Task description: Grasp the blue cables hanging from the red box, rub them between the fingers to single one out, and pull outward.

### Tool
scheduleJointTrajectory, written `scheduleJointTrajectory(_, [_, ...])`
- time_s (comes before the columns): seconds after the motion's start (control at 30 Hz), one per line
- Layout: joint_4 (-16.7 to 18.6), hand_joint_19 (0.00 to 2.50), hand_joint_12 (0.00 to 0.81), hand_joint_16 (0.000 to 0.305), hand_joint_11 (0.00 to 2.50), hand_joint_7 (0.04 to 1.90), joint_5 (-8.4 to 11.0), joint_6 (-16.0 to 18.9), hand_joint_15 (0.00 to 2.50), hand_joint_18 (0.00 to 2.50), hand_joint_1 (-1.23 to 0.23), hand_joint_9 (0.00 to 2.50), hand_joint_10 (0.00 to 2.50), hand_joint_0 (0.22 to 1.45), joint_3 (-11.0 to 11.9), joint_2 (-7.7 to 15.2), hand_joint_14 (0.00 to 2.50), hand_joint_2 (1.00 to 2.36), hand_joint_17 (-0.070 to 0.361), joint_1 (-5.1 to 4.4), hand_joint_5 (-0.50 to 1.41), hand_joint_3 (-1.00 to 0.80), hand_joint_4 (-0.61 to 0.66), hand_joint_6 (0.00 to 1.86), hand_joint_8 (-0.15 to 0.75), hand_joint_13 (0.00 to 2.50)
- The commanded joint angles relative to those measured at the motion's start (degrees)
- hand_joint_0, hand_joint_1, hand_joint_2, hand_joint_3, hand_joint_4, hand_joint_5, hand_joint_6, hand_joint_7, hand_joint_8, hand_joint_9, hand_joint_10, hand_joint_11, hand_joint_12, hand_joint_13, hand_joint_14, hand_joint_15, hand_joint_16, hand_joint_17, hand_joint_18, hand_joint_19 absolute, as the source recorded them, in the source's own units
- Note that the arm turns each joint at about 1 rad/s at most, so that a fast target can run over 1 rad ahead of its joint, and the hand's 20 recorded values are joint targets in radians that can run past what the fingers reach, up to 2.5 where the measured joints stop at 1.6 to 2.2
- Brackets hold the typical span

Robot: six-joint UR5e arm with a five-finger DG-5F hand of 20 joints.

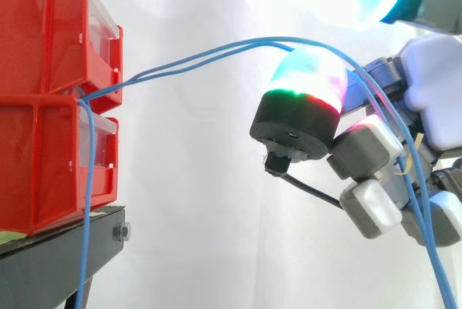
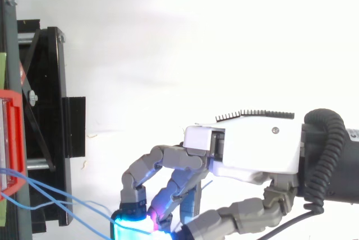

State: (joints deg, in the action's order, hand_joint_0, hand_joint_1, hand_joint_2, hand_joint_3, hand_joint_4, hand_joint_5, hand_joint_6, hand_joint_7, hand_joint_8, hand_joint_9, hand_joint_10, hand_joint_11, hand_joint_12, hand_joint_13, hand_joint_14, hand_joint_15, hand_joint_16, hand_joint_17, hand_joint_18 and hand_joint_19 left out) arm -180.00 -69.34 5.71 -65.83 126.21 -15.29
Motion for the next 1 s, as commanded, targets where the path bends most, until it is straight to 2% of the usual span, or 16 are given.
scheduleJointTrajectory(0.0, [0.00,0.58,0.430,0.058,0.85,1.07,0.00,0.00,0.54,1.08,-0.51,0.99,0.02,0.60,0.00,0.00,0.02,1.01,0.130,0.00,-0.15,-0.43,0.21,0.85,0.407,0.93])
scheduleJointTrajectory(0.1, [0.00,0.60,0.445,0.059,0.85,1.09,0.00,0.00,0.55,1.09,-0.51,1.00,0.02,0.58,0.00,0.00,0.02,1.01,0.134,0.00,-0.14,-0.31,0.21,0.85,0.414,0.94])
scheduleJointTrajectory(0.23, [0.00,0.52,0.498,0.071,0.84,1.05,0.00,0.00,0.53,1.20,-0.59,1.04,0.01,0.57,0.00,0.00,0.02,1.01,0.159,0.00,-0.14,-0.20,0.24,0.85,0.465,0.99])
scheduleJointTrajectory(0.3, [0.00,0.52,0.499,0.070,0.86,1.04,0.00,0.00,0.53,1.20,-0.72,1.02,0.01,0.58,0.00,0.00,0.02,1.01,0.159,0.00,-0.15,-0.16,0.25,0.86,0.461,0.98])
scheduleJointTrajectory(0.33, [0.00,0.51,0.497,0.071,0.86,1.04,0.00,0.00,0.53,1.21,-0.74,1.00,0.01,0.58,0.00,0.00,0.01,1.01,0.159,0.00,-0.15,-0.16,0.25,0.87,0.458,0.97])
scheduleJointTrajectory(0.4, [0.00,0.56,0.449,0.060,0.87,1.05,0.00,0.00,0.54,1.09,-0.81,0.94,0.02,0.61,0.00,0.00,0.02,1.02,0.135,0.00,-0.17,-0.22,0.22,0.87,0.405,0.91])
scheduleJointTrajectory(0.57, [0.00,0.51,0.419,0.056,0.86,1.01,0.00,0.00,0.51,1.02,-0.93,0.88,0.01,0.69,0.00,0.00,0.02,1.00,0.127,0.00,-0.17,-0.50,0.10,0.87,0.344,0.83])
scheduleJointTrajectory(0.73, [0.00,0.45,0.410,0.055,0.80,1.02,0.00,0.00,0.45,0.96,-0.99,0.81,0.01,0.72,0.00,0.00,0.02,1.00,0.124,0.00,-0.17,-0.50,0.04,0.86,0.291,0.72])
scheduleJointTrajectory(0.83, [0.00,0.46,0.414,0.055,0.80,1.04,0.00,0.00,0.45,0.93,-1.01,0.78,0.02,0.65,0.00,0.00,0.02,1.00,0.124,0.00,-0.17,-0.50,0.07,0.86,0.291,0.69])
scheduleJointTrajectory(0.9, [0.00,0.47,0.437,0.059,0.81,1.01,0.00,0.00,0.45,0.94,-0.97,0.78,0.01,0.53,0.00,0.00,0.02,1.00,0.132,0.00,-0.18,-0.50,0.15,0.87,0.326,0.69])
scheduleJointTrajectory(0.97, [0.00,0.48,0.452,0.063,0.82,0.98,0.00,0.00,0.46,0.97,-0.90,0.80,0.01,0.47,0.00,0.00,0.01,1.00,0.141,0.00,-0.18,-0.50,0.17,0.87,0.357,0.71])
